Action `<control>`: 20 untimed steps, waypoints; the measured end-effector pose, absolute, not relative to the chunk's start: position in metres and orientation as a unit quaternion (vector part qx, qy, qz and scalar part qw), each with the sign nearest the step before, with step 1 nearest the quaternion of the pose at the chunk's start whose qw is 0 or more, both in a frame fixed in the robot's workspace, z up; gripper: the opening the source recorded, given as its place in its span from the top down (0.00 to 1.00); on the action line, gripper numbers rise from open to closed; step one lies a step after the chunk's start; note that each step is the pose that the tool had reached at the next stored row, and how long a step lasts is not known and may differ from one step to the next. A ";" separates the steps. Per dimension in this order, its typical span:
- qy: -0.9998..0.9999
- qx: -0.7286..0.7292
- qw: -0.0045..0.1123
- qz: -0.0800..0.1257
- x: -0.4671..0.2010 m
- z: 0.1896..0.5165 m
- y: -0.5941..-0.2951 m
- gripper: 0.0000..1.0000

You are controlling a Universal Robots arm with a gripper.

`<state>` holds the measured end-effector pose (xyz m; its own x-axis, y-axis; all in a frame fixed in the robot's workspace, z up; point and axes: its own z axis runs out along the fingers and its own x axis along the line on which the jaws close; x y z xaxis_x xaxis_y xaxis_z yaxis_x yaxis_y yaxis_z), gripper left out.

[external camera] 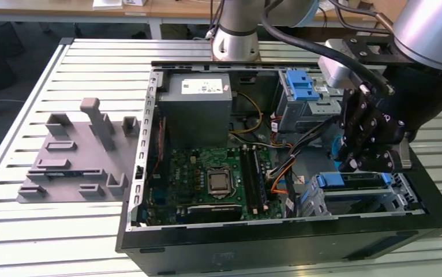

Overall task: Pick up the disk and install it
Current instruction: 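Insert the disk into the insertion slot, then insert the first disk wire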

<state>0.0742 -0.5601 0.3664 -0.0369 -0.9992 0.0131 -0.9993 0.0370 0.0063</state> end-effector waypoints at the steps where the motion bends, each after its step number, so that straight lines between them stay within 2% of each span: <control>1: -0.720 0.694 0.007 0.002 0.074 0.366 -0.560 0.76; 2: -0.720 0.694 0.007 0.002 0.074 0.366 -0.560 0.82; 3: -0.720 0.694 0.007 0.002 0.074 0.365 -0.560 0.82; 5: -0.720 0.694 0.007 0.002 0.074 0.365 -0.560 0.89; 20: -0.720 0.694 0.007 0.002 0.080 0.363 -0.560 0.89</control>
<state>0.0797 -0.5601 0.3626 -0.0369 -0.9992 0.0131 -0.9993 0.0370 0.0063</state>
